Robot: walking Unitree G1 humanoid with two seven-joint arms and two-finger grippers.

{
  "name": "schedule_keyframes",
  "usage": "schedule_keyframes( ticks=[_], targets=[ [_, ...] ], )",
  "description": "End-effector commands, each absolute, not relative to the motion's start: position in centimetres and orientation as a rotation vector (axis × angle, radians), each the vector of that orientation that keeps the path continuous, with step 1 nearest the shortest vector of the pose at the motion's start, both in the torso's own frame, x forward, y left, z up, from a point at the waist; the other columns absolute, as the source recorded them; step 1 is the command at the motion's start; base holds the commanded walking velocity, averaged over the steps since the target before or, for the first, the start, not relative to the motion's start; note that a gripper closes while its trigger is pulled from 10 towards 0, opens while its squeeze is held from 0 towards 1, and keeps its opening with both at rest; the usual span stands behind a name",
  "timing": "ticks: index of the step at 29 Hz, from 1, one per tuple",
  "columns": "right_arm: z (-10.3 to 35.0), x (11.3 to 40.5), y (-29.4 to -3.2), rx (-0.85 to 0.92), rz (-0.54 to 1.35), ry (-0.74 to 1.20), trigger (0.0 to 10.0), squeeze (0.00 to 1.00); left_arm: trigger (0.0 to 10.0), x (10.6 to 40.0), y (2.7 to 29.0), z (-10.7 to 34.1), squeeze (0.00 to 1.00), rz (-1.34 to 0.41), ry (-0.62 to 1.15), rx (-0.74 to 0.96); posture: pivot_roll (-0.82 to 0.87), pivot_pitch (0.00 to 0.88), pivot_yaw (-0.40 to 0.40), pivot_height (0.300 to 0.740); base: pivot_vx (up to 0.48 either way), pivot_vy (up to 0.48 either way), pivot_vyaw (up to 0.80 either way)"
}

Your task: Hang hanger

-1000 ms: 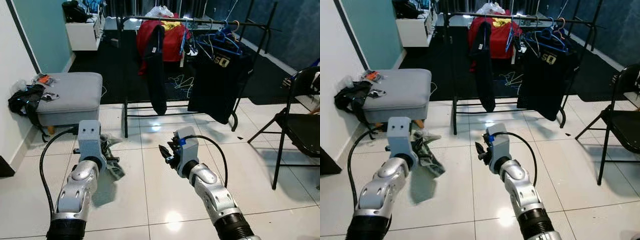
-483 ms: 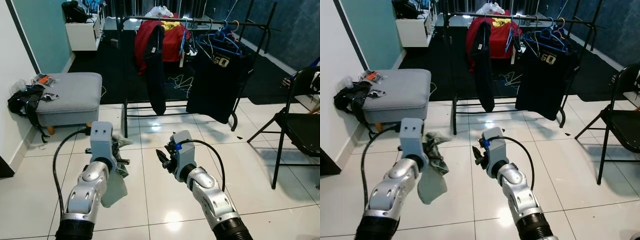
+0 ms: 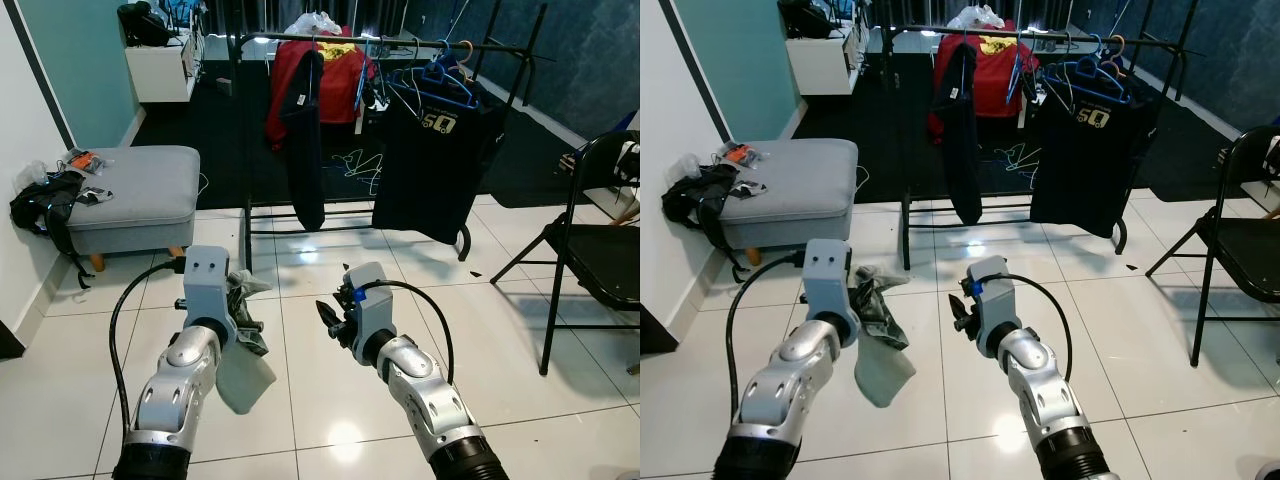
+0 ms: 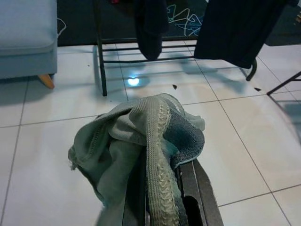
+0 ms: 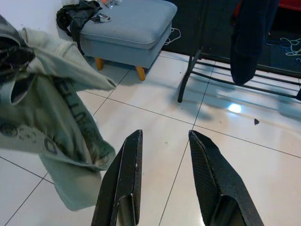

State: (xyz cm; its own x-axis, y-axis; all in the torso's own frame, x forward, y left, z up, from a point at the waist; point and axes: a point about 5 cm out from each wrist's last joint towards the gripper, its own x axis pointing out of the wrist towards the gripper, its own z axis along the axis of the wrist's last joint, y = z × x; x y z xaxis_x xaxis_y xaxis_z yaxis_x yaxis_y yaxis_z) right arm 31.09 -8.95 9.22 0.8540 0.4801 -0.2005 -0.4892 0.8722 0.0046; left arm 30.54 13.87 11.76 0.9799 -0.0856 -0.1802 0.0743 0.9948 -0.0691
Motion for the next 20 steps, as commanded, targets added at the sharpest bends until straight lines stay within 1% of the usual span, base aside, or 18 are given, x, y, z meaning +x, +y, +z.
schedule_keyframes(
  ticks=[1, 20],
  targets=[
    [9.50, 31.08, -8.85, -0.055, 0.513, 0.193, 10.0, 0.00, 10.0, 30.49, 13.69, 11.99, 0.00, -0.088, 0.173, -0.071, 0.03, 0.008, -0.023, 0.740, 0.277, 0.000, 0.00],
    [9.34, 30.91, -8.81, -0.060, 0.515, 0.197, 10.0, 0.00, 10.0, 30.22, 13.70, 11.97, 0.00, -0.090, 0.175, -0.080, 0.03, 0.011, -0.026, 0.740, 0.294, 0.000, 0.00]
  ],
)
